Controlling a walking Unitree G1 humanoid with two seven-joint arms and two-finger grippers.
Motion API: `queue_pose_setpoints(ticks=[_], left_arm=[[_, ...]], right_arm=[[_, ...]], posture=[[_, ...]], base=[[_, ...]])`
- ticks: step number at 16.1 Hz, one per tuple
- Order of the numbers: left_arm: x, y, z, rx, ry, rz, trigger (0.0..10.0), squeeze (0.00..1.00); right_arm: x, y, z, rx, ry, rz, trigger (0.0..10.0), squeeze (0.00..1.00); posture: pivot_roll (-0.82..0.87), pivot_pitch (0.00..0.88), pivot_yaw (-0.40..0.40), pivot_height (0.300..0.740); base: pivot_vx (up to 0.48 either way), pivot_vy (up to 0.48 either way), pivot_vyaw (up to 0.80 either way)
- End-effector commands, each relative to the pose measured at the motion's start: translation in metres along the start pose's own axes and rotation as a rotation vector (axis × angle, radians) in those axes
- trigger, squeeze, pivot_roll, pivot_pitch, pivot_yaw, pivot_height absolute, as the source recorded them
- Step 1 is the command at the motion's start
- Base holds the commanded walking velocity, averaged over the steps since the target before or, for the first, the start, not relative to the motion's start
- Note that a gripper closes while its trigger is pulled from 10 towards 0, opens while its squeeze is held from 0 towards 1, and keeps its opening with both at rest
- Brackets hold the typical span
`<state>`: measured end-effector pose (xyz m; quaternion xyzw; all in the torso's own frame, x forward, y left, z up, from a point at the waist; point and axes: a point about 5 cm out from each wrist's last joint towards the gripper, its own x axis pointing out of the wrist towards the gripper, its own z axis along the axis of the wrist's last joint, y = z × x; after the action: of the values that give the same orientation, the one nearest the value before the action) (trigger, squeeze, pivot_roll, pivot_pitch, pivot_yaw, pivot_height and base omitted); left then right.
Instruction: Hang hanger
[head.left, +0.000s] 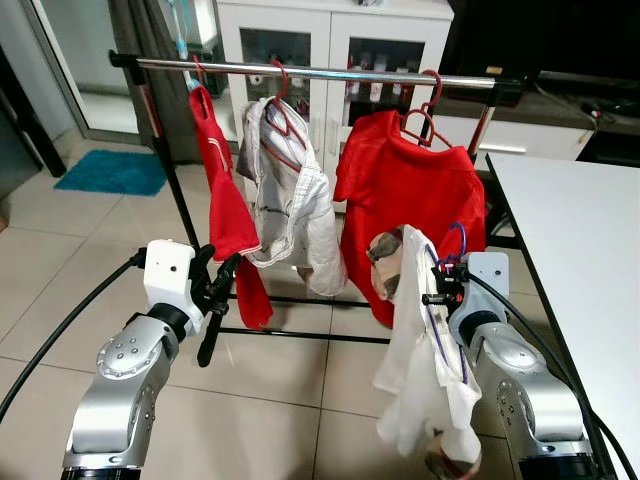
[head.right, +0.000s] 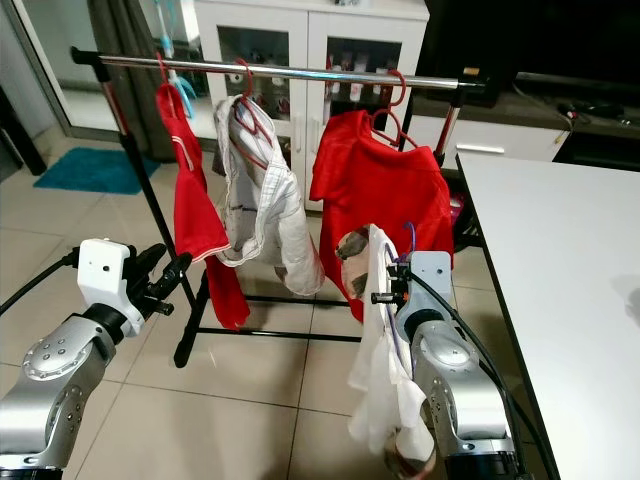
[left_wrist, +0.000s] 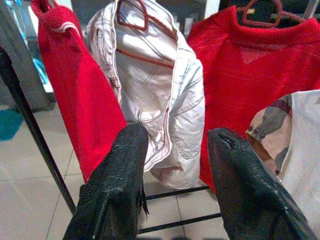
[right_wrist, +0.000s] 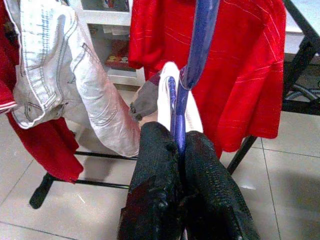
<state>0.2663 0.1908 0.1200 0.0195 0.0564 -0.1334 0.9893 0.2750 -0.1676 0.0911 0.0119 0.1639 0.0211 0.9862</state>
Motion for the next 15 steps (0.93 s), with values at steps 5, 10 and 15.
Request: queue_pose_setpoints(ticks=[5, 10, 15], left_arm=[[0.002, -0.004, 0.003, 0.024, 0.003, -0.012, 10.0, 0.00], [0.002, -0.005, 0.002, 0.028, 0.012, -0.021, 10.0, 0.00], [0.002, -0.005, 0.003, 0.048, 0.018, -0.030, 10.0, 0.00]], right_arm=[[0.003, 0.001, 0.011, -0.031, -0.058, -0.001, 10.0, 0.00], [0.004, -0.003, 0.016, -0.051, -0.078, -0.032, 10.0, 0.00], [0.007, -0.003, 0.019, -0.095, -0.086, -0.009, 10.0, 0.00]], posture=[[0.04, 0.000, 0.005, 0.740], [0.04, 0.000, 0.011, 0.740], [0.04, 0.000, 0.011, 0.740]], base=[[0.443, 0.000, 0.39], [0.442, 0.000, 0.00], [0.440, 0.000, 0.00]])
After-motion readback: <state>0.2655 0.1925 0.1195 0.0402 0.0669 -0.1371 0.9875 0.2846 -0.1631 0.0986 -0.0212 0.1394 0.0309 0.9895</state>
